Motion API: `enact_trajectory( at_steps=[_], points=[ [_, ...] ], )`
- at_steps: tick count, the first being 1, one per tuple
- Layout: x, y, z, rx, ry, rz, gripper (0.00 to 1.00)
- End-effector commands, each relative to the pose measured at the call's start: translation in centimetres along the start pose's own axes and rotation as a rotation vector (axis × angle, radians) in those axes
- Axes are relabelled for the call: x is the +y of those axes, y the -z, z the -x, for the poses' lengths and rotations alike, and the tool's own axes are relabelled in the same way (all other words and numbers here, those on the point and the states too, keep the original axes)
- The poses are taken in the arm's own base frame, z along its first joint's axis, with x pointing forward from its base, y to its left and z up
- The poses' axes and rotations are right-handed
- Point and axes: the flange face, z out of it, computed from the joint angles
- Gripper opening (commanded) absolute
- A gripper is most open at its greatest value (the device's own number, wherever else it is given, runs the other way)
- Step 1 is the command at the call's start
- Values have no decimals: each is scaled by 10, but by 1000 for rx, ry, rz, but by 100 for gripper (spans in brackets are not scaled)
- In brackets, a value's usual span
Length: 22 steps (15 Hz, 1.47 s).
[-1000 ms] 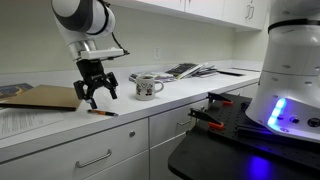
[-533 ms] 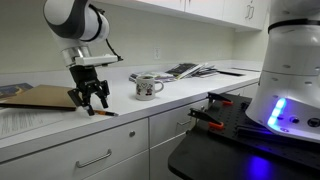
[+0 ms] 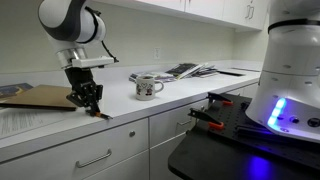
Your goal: Put the yellow pen inside the white mug
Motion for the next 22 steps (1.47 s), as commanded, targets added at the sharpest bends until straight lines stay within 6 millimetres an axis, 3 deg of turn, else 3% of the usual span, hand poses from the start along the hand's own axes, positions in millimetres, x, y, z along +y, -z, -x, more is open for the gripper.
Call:
enact_trajectory(
  at_steps=[1,7,14,22],
  points=[
    [-2,7,1,24,62,7,4],
    [4,49,10,164,107,-15,4],
    [42,114,41,326,72,-10,4],
    [78,146,70,396,1,-7,4]
  ],
)
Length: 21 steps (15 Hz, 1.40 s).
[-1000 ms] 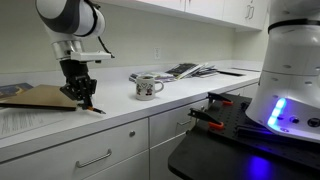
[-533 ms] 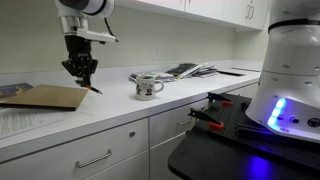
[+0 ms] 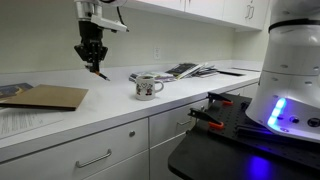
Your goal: Put the yellow pen inside the white mug
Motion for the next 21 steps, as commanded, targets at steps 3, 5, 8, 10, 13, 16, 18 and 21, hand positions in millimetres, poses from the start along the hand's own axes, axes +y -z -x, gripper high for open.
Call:
enact_trajectory(
  at_steps=[3,5,8,10,13,16,18,21],
  points=[
    [13,16,11,40,-31,12,4],
    [16,20,10,46,-40,14,4],
    [18,22,8,47,-46,15,4],
    [19,23,7,44,-53,12,4],
    [18,19,4,26,-34,10,4],
    [18,18,4,24,-33,10,17],
    [18,18,4,23,-33,10,17],
    [18,18,4,23,-33,10,17]
  ],
)
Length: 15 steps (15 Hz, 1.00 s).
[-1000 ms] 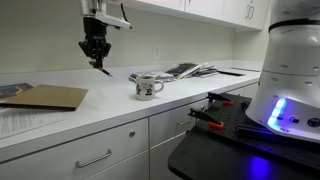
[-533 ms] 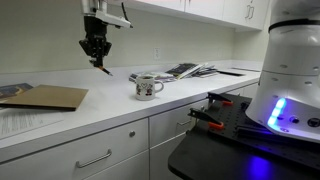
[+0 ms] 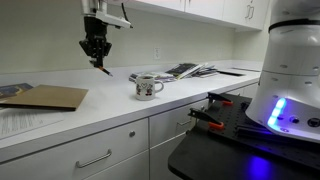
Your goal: Put the yellow pen inside the white mug
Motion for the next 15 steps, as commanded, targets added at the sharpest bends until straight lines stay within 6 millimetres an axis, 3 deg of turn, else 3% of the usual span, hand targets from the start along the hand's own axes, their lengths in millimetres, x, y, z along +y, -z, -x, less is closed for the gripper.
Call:
enact_trajectory(
  at_steps=[1,7,8,15],
  points=[
    [0,0,0,-1,0,0,17],
    [0,0,0,-1,0,0,17],
    [0,0,0,-1,0,0,4],
    [15,7,-4,91,83,-198,4]
  ],
)
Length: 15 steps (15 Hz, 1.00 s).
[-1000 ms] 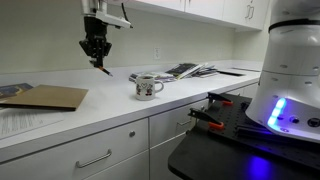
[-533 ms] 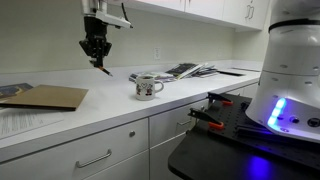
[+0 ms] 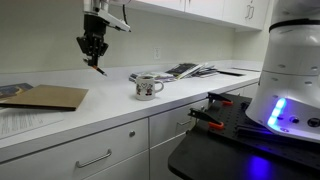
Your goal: Put the yellow pen inside the white mug
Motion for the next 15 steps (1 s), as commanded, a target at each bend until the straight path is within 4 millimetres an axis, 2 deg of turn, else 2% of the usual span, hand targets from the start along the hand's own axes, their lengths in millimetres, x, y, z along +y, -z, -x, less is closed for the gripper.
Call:
enact_trajectory(
  at_steps=[1,8,15],
  points=[
    [10,7,1,64,21,-85,4],
    [34,28,5,268,236,-237,4],
    [73,53,43,366,291,-230,4]
  ],
)
